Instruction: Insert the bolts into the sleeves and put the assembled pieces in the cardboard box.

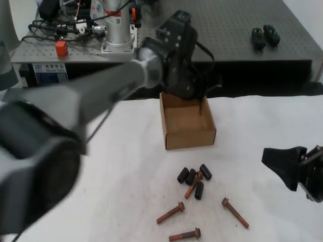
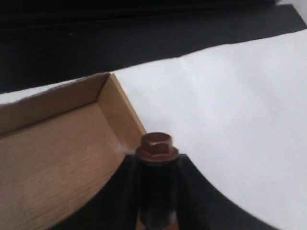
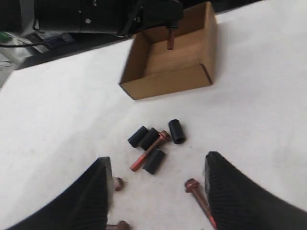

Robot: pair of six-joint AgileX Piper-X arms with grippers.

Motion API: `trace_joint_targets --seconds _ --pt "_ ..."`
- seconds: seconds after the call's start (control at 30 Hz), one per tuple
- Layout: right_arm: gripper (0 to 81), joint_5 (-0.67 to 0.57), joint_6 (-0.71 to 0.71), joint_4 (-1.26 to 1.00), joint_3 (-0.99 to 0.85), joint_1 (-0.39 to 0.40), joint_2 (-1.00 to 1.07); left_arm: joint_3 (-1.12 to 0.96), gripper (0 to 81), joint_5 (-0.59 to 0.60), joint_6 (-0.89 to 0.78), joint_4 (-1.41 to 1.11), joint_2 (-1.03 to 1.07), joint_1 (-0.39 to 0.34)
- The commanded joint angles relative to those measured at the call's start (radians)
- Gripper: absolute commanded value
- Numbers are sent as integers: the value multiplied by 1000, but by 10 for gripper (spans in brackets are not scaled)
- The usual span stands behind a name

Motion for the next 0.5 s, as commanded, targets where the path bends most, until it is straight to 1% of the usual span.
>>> trace_joint_targets --seconds 0.0,0.07,0.17,0.2,0.27,0.33,0.4,0.43,0.47 --pt "432 70 -50 58 -23 0 3 -142 7 -16 13 82 67 0" --pt "432 107 -96 115 -41 0 15 -187 7 -19 13 107 105 0" --pt "432 133 -104 124 -52 0 42 -195 7 -19 13 125 121 0" --pt "432 136 -104 119 -52 0 48 -195 29 -17 13 130 123 0" --pt "432 146 -120 122 -53 0 64 -195 97 -17 13 140 123 0" --pt "432 186 -153 146 -57 0 78 -195 201 1 13 147 123 0" --pt "432 198 -188 190 -71 0 105 -195 298 40 13 168 120 0" --pt "432 199 -188 214 -83 0 124 -199 324 53 13 196 115 2" --pt "432 191 -205 233 -98 0 149 -205 330 57 13 225 103 3"
